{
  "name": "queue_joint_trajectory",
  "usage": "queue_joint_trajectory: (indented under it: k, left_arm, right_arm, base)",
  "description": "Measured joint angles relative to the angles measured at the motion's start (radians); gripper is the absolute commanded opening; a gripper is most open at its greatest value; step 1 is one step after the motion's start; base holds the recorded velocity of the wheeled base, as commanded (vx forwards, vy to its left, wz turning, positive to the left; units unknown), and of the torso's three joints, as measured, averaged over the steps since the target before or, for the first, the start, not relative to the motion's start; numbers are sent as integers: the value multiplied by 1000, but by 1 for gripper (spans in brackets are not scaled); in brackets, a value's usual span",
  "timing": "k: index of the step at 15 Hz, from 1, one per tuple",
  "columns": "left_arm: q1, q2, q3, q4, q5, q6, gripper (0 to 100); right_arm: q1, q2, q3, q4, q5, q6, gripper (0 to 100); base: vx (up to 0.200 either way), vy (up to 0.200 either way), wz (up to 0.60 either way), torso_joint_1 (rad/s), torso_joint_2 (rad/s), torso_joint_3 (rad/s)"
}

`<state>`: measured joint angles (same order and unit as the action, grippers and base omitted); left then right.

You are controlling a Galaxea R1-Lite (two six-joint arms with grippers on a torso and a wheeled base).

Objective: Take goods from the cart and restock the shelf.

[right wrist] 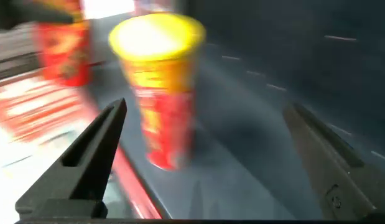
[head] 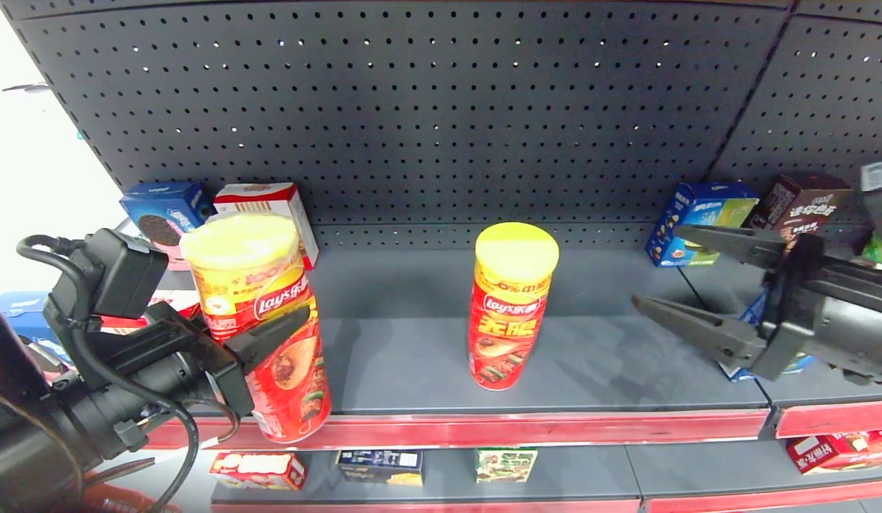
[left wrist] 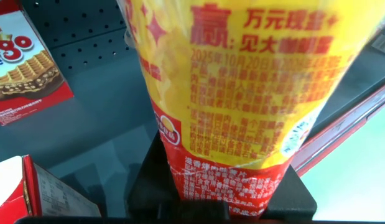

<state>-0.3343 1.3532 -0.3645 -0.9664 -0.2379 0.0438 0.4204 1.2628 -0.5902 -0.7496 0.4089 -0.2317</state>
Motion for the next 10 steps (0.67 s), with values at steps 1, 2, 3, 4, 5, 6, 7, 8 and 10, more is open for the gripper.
queue_joint_trajectory:
  k: [1,2,3,4,5,6,7,8,10]
  left_arm:
    - [-2,0,-2,0,0,0,0]
    - [-5,0,-4,0,0,1,0]
    - [-10,0,-6,0,0,2,0]
    - [-16,0,-8,0,0,2,0]
    - [-19,0,-9,0,0,2,0]
    - [-21,0,-9,0,-1,2,0]
    - [-22,0,-11,-4,-1,2,0]
    - [-25,0,-12,-10,-1,2,0]
    - [-37,2,-13,-11,-1,1,0]
  right_arm:
    - [-3,-87,51,28,-71,1,100]
    - [-5,-169,110,50,-128,4,100]
    - [-7,-254,171,79,-181,11,100]
    - [-7,-352,231,121,-237,23,100]
    - [-8,-445,279,184,-287,34,100]
    - [-9,-539,316,264,-331,47,100]
    - [-10,-640,349,365,-374,62,100]
    - [-14,-733,379,457,-407,74,100]
    - [-40,-927,440,628,-452,86,100]
  base:
    - [0,0,0,0,0,0]
    - [0,0,0,0,0,0]
    - [0,0,0,0,0,0]
    - [0,0,0,0,0,0]
    - [0,0,0,0,0,0]
    - [0,0,0,0,0,0]
    - [0,0,0,0,0,0]
    - [0,0,0,0,0,0]
    - [0,0,0,0,0,0]
